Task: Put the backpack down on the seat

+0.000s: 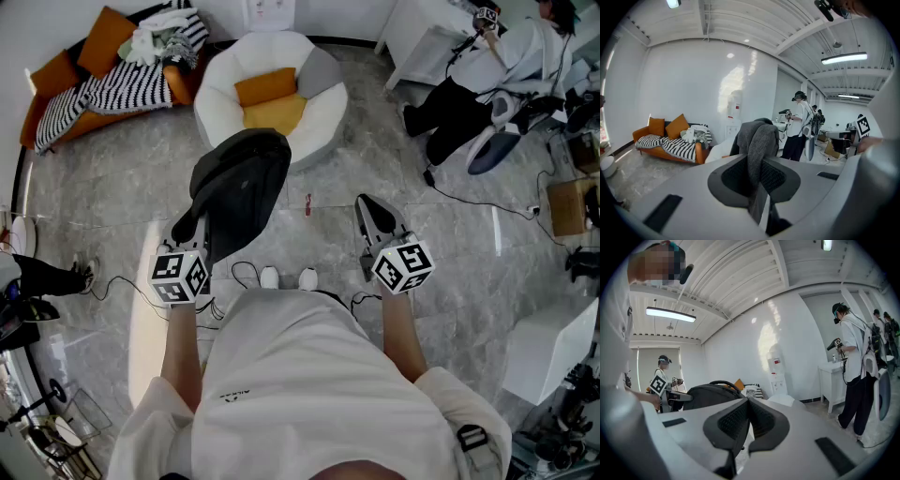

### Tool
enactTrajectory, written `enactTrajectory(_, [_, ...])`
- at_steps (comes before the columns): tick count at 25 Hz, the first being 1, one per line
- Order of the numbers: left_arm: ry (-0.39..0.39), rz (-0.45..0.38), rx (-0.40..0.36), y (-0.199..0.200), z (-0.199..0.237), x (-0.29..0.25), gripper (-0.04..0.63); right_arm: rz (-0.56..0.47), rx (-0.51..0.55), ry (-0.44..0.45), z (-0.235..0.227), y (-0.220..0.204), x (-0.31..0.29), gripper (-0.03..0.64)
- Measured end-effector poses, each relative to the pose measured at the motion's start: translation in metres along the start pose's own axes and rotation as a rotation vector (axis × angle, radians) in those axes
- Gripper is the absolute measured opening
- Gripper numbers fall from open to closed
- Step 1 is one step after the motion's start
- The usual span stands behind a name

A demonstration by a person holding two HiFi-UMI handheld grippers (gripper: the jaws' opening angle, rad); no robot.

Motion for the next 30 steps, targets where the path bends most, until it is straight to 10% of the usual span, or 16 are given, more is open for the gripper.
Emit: enactTrajectory(30, [-0.019, -0.038, 0.065, -0.001, 0.064, 0.012, 0.061, -0.019, 0.0, -0.019, 0.037, 0.007, -0.029, 0.026])
Point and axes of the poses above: the fingertips, and each gripper's own axes: x backward along the fingers, z to its left, y out of its top, the point moved 2 cm from there along x, backward along the fingers, and after that the axes turned 1 degree about -x, right-handed, at the moved point
